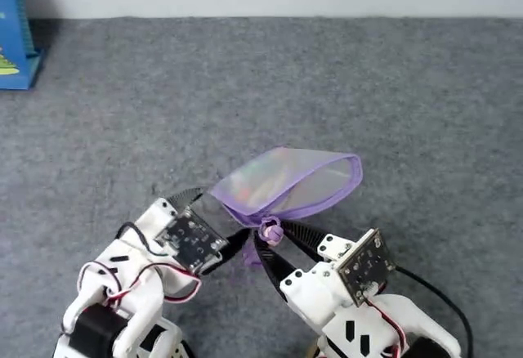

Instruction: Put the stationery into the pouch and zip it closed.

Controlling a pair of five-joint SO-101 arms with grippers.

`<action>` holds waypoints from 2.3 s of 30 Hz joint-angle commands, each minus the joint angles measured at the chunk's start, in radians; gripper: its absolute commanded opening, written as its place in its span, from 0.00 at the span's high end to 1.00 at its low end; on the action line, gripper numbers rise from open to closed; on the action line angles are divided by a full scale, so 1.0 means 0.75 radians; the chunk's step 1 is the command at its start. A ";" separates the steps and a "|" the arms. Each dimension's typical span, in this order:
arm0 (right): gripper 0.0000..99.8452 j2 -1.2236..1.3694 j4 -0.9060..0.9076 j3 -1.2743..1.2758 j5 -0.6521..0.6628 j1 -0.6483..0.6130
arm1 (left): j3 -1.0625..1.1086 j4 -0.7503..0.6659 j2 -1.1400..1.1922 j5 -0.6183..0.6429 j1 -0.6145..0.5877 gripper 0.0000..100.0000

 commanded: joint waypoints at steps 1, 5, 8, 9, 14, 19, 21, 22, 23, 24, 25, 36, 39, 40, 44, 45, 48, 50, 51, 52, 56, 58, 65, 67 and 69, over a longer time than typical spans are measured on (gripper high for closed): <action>0.99 0.003 0.007 -0.086 0.016 0.017 | -0.011 -0.016 -0.012 0.012 0.076 0.69; 0.99 0.003 0.021 -0.086 0.016 0.017 | -0.015 -0.020 -0.041 0.029 0.088 0.69; 0.99 0.003 0.040 -0.086 0.016 0.013 | -0.009 -0.027 -0.092 0.031 0.090 0.69; 0.99 0.003 0.048 -0.088 0.016 0.011 | -0.007 -0.027 -0.100 0.031 0.090 0.69; 0.99 0.003 0.079 -0.104 0.002 -0.011 | 0.009 -0.065 -0.106 0.033 0.127 0.69; 0.99 0.003 0.134 -0.223 -0.049 -0.144 | 0.095 -0.172 -0.106 0.033 0.250 0.75; 0.99 0.003 0.167 -0.233 -0.053 -0.146 | 0.107 -0.184 -0.113 0.033 0.262 0.76; 0.99 0.003 0.187 -0.233 -0.053 -0.146 | 0.107 -0.182 -0.115 0.033 0.262 0.77; 0.99 0.003 0.206 -0.233 -0.055 -0.146 | 0.105 -0.182 -0.115 0.033 0.264 0.77; 0.99 0.003 0.218 -0.233 -0.055 -0.146 | 0.103 -0.184 -0.115 0.045 0.264 0.77; 0.99 0.003 0.222 -0.235 -0.057 -0.146 | 0.103 -0.184 -0.115 0.065 0.264 0.77; 0.99 0.001 0.183 -0.239 -0.065 -0.097 | 0.116 -0.141 -0.117 0.082 0.403 0.92; 0.99 0.001 0.120 -0.239 -0.102 -0.015 | 0.114 -0.137 -0.117 0.082 0.403 0.99; 0.99 0.001 0.097 -0.239 -0.117 0.007 | 0.114 -0.121 -0.117 0.082 0.403 0.99; 0.99 0.001 -0.017 -0.233 -0.190 0.118 | 0.109 -0.037 -0.117 0.084 0.403 0.99; 0.99 0.003 -0.048 -0.231 -0.215 0.171 | 0.109 -0.018 -0.117 0.084 0.403 0.99; 0.99 0.003 -0.154 -0.190 -0.260 0.332 | 0.109 0.020 -0.117 0.086 0.403 0.99; 0.99 0.003 -0.236 -0.131 -0.262 0.406 | 0.109 0.023 -0.117 0.086 0.401 0.99; 0.99 0.003 -0.275 -0.098 -0.262 0.439 | 0.109 0.029 -0.117 0.086 0.401 0.99; 0.99 0.003 -0.314 -0.070 -0.262 0.467 | 0.107 0.043 -0.117 0.086 0.401 0.99; 0.99 0.003 -0.410 0.000 -0.258 0.590 | 0.107 0.059 -0.117 0.090 0.389 0.99; 0.99 0.003 -0.437 0.025 -0.254 0.641 | 0.107 0.051 -0.117 0.119 0.338 0.99; 0.99 0.003 -0.363 0.061 -0.235 0.660 | 0.087 0.049 -0.117 0.129 0.270 0.99; 0.99 0.003 -0.306 0.059 -0.155 0.660 | 0.087 0.049 -0.117 0.131 0.270 0.99; 0.99 0.003 -0.236 0.059 -0.096 0.664 | 0.087 0.049 -0.117 0.131 0.270 0.99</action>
